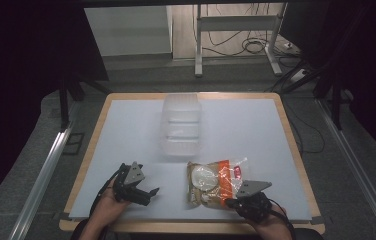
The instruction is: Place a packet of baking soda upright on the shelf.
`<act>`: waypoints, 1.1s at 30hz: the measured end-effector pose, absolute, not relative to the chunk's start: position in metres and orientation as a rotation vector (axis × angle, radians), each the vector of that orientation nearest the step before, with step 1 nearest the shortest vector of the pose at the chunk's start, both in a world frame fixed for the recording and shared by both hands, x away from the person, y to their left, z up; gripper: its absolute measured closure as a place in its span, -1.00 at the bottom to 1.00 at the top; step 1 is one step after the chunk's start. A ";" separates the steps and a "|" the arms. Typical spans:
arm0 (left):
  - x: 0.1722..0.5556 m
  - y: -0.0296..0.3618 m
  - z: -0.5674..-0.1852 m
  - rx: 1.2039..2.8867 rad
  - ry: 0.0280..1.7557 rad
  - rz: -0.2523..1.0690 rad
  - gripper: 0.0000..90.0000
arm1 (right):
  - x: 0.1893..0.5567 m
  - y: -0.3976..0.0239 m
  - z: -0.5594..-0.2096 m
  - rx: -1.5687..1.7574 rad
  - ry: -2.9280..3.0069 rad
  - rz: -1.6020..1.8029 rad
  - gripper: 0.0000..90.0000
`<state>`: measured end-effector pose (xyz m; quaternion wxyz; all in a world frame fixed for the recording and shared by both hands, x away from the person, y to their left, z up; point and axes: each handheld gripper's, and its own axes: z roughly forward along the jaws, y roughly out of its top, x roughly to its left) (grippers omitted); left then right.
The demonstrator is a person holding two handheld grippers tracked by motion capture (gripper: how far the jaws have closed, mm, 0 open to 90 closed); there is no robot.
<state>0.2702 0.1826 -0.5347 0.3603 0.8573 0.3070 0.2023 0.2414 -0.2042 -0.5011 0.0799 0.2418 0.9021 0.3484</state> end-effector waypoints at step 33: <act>0.270 0.181 -0.536 2.219 0.785 0.518 -0.94 | 0.253 -0.205 -0.515 0.762 2.741 0.892 0.96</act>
